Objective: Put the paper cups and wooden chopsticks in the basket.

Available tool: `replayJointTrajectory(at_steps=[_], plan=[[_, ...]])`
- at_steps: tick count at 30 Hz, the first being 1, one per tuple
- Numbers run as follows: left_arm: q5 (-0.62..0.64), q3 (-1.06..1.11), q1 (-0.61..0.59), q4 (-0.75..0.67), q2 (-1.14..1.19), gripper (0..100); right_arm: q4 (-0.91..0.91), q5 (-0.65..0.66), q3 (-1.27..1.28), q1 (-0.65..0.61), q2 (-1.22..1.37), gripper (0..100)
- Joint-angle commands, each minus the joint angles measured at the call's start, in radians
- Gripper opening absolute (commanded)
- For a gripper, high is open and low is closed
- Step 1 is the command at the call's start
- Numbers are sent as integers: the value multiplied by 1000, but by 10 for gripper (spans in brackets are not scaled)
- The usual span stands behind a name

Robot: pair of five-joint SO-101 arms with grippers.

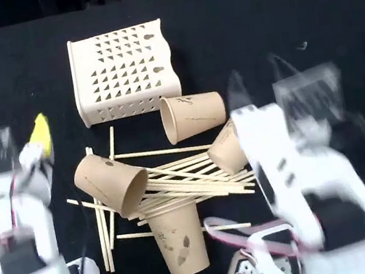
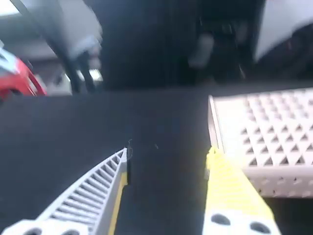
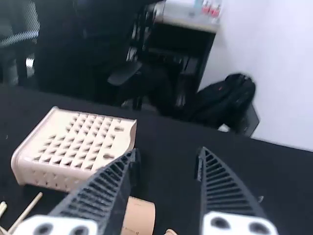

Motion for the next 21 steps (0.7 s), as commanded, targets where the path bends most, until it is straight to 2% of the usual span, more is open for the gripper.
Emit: replayJointTrajectory(at_steps=[1, 6, 12, 16, 21], plan=[[71, -189, 39, -52, 396, 261, -94, -9, -50, -31, 209, 188], [141, -584, 111, 81, 842, 261, -141, -11, -42, -28, 410, 188], [186, -966, 168, 207, 1250, 257, -275, -97, 97, 15, 489, 188], [222, -1106, 159, 233, 1421, 257, -423, -100, 243, 71, 493, 188], [227, -1164, 157, 284, 1490, 256, -615, -100, 387, 69, 495, 188]])
